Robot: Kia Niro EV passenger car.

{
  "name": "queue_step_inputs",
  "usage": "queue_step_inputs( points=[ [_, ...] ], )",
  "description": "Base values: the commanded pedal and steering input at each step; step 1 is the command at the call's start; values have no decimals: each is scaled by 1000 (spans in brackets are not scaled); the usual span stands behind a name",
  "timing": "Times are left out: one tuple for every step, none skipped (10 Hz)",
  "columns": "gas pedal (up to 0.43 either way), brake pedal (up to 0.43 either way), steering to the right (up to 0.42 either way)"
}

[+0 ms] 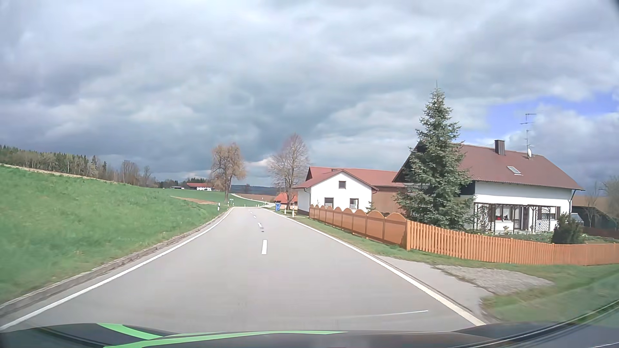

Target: Follow the waypoints while adhering to traffic rules and regulations

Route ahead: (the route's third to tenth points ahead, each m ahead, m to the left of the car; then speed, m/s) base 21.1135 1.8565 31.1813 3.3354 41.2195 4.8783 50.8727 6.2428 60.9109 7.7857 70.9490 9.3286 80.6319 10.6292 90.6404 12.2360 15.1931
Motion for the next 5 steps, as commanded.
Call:
queue_step_inputs(
  points=[
    [87,0,-31],
    [87,0,-32],
    [87,0,-32],
    [98,0,-32],
    [98,0,-32]
  ],
)
